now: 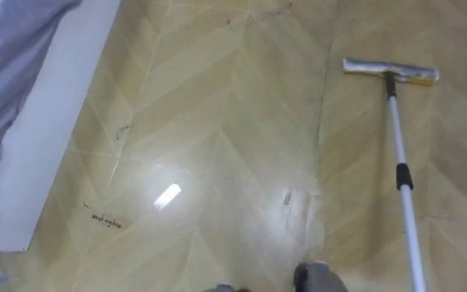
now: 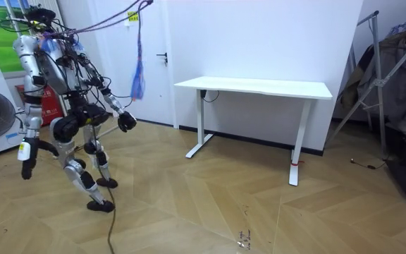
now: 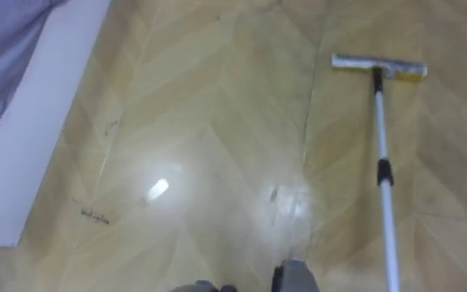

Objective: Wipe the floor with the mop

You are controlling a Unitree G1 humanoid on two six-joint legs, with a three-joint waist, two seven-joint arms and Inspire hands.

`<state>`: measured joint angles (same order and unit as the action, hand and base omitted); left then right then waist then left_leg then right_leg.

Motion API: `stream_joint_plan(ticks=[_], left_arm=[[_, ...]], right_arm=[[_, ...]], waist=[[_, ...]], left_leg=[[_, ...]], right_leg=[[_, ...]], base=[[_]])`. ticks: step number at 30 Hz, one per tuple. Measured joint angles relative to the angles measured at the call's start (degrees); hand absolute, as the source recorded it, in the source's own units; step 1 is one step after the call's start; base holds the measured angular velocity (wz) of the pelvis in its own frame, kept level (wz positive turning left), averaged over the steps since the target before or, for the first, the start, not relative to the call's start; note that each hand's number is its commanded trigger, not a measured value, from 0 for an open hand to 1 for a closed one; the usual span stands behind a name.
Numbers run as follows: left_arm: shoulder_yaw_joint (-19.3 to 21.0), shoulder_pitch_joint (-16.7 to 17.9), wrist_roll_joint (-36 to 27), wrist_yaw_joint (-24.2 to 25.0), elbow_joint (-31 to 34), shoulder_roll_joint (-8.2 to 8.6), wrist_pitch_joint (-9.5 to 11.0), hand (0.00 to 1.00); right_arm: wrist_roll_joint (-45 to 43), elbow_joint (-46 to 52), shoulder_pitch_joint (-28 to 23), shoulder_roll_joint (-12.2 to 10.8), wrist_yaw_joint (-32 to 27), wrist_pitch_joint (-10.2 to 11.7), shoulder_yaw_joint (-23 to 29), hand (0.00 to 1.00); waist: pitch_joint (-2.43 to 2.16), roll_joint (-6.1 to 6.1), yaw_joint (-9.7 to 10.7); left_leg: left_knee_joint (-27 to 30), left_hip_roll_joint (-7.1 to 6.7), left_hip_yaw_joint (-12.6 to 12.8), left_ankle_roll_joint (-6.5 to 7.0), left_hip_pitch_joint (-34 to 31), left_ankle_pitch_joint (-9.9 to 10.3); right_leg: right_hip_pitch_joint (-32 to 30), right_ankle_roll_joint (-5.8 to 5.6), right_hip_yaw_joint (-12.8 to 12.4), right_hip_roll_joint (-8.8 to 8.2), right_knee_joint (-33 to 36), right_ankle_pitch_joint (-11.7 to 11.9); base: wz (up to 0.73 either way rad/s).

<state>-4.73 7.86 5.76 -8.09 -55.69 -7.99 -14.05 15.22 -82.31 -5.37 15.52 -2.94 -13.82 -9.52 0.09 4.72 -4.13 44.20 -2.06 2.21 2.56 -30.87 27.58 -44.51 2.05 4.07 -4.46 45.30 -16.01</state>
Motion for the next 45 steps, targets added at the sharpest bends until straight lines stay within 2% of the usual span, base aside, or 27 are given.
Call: stream_joint_plan(ticks=[1,4,5,6,8,10,11,13,14,16,17,18,20,22,23,24,26,28,29,30,31,33,35,36,39,42,45], left_arm=[[-0.01,-0.12,-0.15,0.11,-1.05,0.23,-0.26,0.0],[-0.4,-0.72,-0.78,0.09,-1.65,0.47,-0.4,0.0],[-0.78,-0.73,-0.8,0.06,-1.71,0.66,-0.4,0.0],[-1.0,-0.78,-1.05,0.0,-1.85,0.62,-0.39,0.0],[-1.22,-0.77,-1.7,-0.35,-1.21,0.31,-0.06,0.0],[-2.34,-0.76,-1.67,-1.06,-0.47,-1.56,0.36,0.0],[-2.34,-0.76,-1.52,-1.24,-0.06,-1.85,0.4,0.0],[-2.22,0.32,-1.49,-1.23,0.49,-2.23,0.47,0.0],[-2.17,0.71,-1.32,-0.88,0.52,-2.21,0.35,0.0],[-2.2,1.33,-1.24,0.96,0.49,-2.29,0.36,0.0],[-2.22,1.11,-1.27,1.52,0.41,-2.29,0.41,0.0],[-2.22,0.27,-1.21,2.57,-0.18,-2.27,0.57,0.0],[-2.22,-1.63,-1.2,2.83,-0.83,-2.05,1.01,0.0],[-2.09,-2.59,-1.15,2.61,-0.63,-2.04,2.2,0.0],[-2.11,-2.93,-1.07,2.48,-0.59,-2.01,2.42,0.0],[-2.03,-3.42,-0.91,2.08,-0.34,-1.68,2.7,0.0],[-2.19,-3.33,-0.98,1.29,0.35,-1.44,3.28,0.0],[-2.19,-2.42,-1.09,0.21,0.62,-1.74,3.03,0.0],[-2.16,-1.98,-1.09,-0.23,0.53,-1.8,2.85,0.0],[-2.11,-1.4,-1.1,-0.63,0.32,-1.49,2.32,0.0],[-2.01,-0.7,-1.05,-0.71,-0.14,-0.49,1.67,0.0],[-2.03,0.39,-1.4,-0.65,-0.63,0.43,1.6,0.0],[-2.1,0.69,-1.59,-0.65,-0.93,0.97,1.61,0.0],[-2.12,0.68,-1.64,-0.61,-1.65,1.1,1.59,0.0],[-1.91,0.57,-1.75,-0.73,-1.73,1.24,1.6,0.0],[-1.91,0.56,-1.62,-1.41,-1.73,1.23,1.5,0.0],[-1.9,1.41,-1.4,-2.0,-1.68,1.12,1.03,0.0]], right_arm=[[-0.63,0.0,0.1,-0.43,-0.03,0.0,0.18,1.0],[-2.38,-0.35,3.13,-0.34,-0.12,-0.53,0.3,1.0],[-3.26,-0.63,5.98,0.48,-0.16,-1.28,0.37,1.0],[-4.56,-0.75,9.63,1.41,-0.15,-1.91,0.55,1.0],[-4.31,-0.66,15.87,3.15,-0.28,-2.38,-0.17,1.0],[-2.86,0.48,24.59,4.1,-0.92,-1.93,-0.61,1.0],[-2.33,0.82,25.63,4.41,-0.86,-1.6,-0.6,1.0],[-1.79,2.35,28.56,4.89,-0.59,0.52,-0.42,1.0],[-1.59,2.43,29.55,5.1,-0.36,0.68,-0.43,1.0],[-0.19,2.45,28.98,5.55,0.74,-0.03,-0.44,1.0],[0.32,2.45,28.34,5.69,1.15,0.01,-0.48,1.0],[0.9,2.47,26.29,5.96,1.89,0.08,-0.44,1.0],[1.41,2.16,22.95,6.05,2.88,0.14,-0.49,1.0],[0.46,1.36,17.93,6.07,2.96,0.23,-0.61,1.0],[0.16,0.87,16.47,6.08,2.75,0.22,-0.64,1.0],[-0.15,0.41,13.38,6.02,1.7,0.04,-0.65,1.0],[-0.2,0.37,9.05,5.17,0.15,0.04,-0.91,1.0],[-0.31,0.38,4.73,2.16,-1.65,0.07,-1.05,1.0],[-0.31,0.38,3.98,1.33,-1.81,0.09,-1.05,1.0],[-0.31,0.41,2.44,0.24,-1.91,0.14,-1.03,1.0],[-0.44,0.44,1.54,-0.25,-1.88,0.15,-0.93,1.0],[-1.86,0.79,1.5,-1.08,-1.85,0.02,-0.85,1.0],[-3.73,1.22,1.96,-1.94,-1.82,-0.24,-0.41,1.0],[-4.58,1.44,2.62,-2.17,-1.67,-0.65,-0.41,1.0],[-6.25,2.0,3.74,-2.12,-1.39,-1.27,-0.38,1.0],[-7.27,1.93,5.27,-1.88,-1.39,-1.5,-0.23,1.0],[-8.12,2.04,5.98,-2.0,-1.12,-1.49,-0.01,1.0]], waist=[[-0.06,0.19,0.71],[0.33,-0.4,1.06],[0.42,-0.53,0.9],[0.72,-1.07,0.89],[1.27,-1.91,0.42],[2.67,-4.39,-0.75],[2.65,-4.59,-0.92],[2.57,-5.79,-1.68],[2.47,-6.36,-2.64],[2.07,-6.74,-3.52],[1.89,-6.79,-3.34],[1.74,-6.9,-3.39],[1.69,-6.72,-3.63],[0.95,-5.55,-3.49],[0.82,-5.18,-3.2],[0.58,-3.43,-2.59],[0.33,-1.78,-2.14],[0.26,-1.12,-1.15],[0.27,-1.18,-0.75],[0.46,-1.24,-0.06],[0.36,-1.11,-0.01],[0.48,-1.17,-0.31],[0.75,-1.57,0.59],[1.12,-2.15,0.93],[1.38,-2.96,0.93],[1.11,-3.37,1.28],[0.91,-3.93,1.85]], left_leg=[[1.32,0.47,-0.48,-0.85,0.69,0.53],[7.22,1.44,-0.88,-1.85,0.07,-0.05],[10.97,2.12,-0.88,-3.44,-1.04,-1.1],[13.24,2.23,-0.94,-3.65,-1.8,-2.3],[12.84,2.18,-0.55,-3.75,-4.8,-2.34],[7.99,1.35,-0.44,-4.07,-11.44,-2.8],[5.96,1.24,-0.32,-4.57,-13.16,-3.42],[-0.63,0.18,0.04,-4.05,-16.35,-8.26],[-3.76,-0.51,0.24,-3.49,-16.39,-11.94],[-7.23,-0.88,0.66,-0.63,-13.84,-17.82],[-7.14,-1.05,0.85,0.27,-13.24,-18.41],[-6.02,-1.22,1.75,1.67,-12.51,-18.73],[-3.65,-1.85,2.22,2.92,-11.44,-15.92],[-1.24,-2.54,2.43,3.91,-9.67,-11.74],[-1.24,-2.9,2.38,4.24,-8.92,-11.06],[-1.29,-3.14,1.41,4.58,-7.6,-10.0],[-3.22,-3.1,1.29,4.7,-5.92,-9.68],[-6.11,-2.8,1.28,4.28,-3.61,-9.51],[-6.51,-2.74,1.28,3.93,-2.91,-9.32],[-6.53,-2.45,0.9,3.17,-1.63,-8.44],[-6.84,-1.38,0.71,2.32,-0.21,-7.85],[-8.04,-0.55,0.52,1.5,2.46,-7.4],[-9.04,-0.06,0.03,1.28,5.0,-7.38],[-9.97,0.46,0.02,0.35,6.91,-6.87],[-12.26,1.18,0.04,-0.32,11.39,-6.63],[-15.12,1.43,-1.02,-1.02,15.26,-7.1],[-20.4,1.42,-1.27,-1.2,21.32,-8.72]], right_leg=[[1.22,1.45,0.92,0.56,1.03,-0.86],[2.33,2.96,1.16,1.32,3.93,-4.46],[2.73,3.87,1.07,1.91,4.9,-5.75],[3.12,4.49,0.7,2.23,5.5,-6.7],[3.43,4.68,0.56,2.54,5.38,-7.17],[3.83,5.19,0.6,2.72,5.22,-7.62],[4.05,5.23,0.65,2.86,5.01,-7.82],[6.1,4.88,0.75,3.02,3.98,-8.79],[8.68,4.59,0.75,3.07,3.08,-9.78],[13.77,3.72,0.71,3.13,1.2,-11.95],[14.61,3.29,0.38,3.11,1.08,-12.51],[15.8,2.22,-0.3,2.87,1.52,-13.54],[16.2,1.27,-0.62,2.05,4.95,-13.25],[14.61,-3.15,-0.81,0.89,12.89,-9.92],[14.03,-3.55,-0.94,0.72,14.99,-8.47],[13.05,-3.74,-1.29,0.7,16.65,-7.48],[8.99,-3.65,-2.35,0.55,15.01,-7.7],[4.82,-3.2,-2.37,-0.69,3.93,-6.51],[4.7,-2.99,-2.48,-0.66,-0.23,-4.94],[5.36,-1.8,-2.2,-0.59,-4.39,0.81],[7.13,-1.22,-1.8,0.57,-6.3,0.98],[10.0,-0.18,-1.62,1.94,-8.2,1.07],[12.56,0.43,-1.6,2.54,-8.99,0.55],[14.22,0.87,-1.28,3.0,-9.54,0.19],[18.37,1.34,-0.74,3.54,-10.84,-0.65],[22.56,1.69,0.43,3.85,-13.69,-0.41],[28.1,1.65,1.06,3.92,-17.49,0.03]], base=[[-0.04],[-0.04],[-0.15],[-0.12],[-0.02],[-0.02],[0.06],[0.12],[0.11],[0.2],[0.39],[0.4],[0.18],[-0.06],[0.1],[0.1],[0.0],[-0.08],[-0.06],[-0.15],[-0.26],[-0.33],[-0.05],[0.0],[0.02],[0.13],[0.12]])
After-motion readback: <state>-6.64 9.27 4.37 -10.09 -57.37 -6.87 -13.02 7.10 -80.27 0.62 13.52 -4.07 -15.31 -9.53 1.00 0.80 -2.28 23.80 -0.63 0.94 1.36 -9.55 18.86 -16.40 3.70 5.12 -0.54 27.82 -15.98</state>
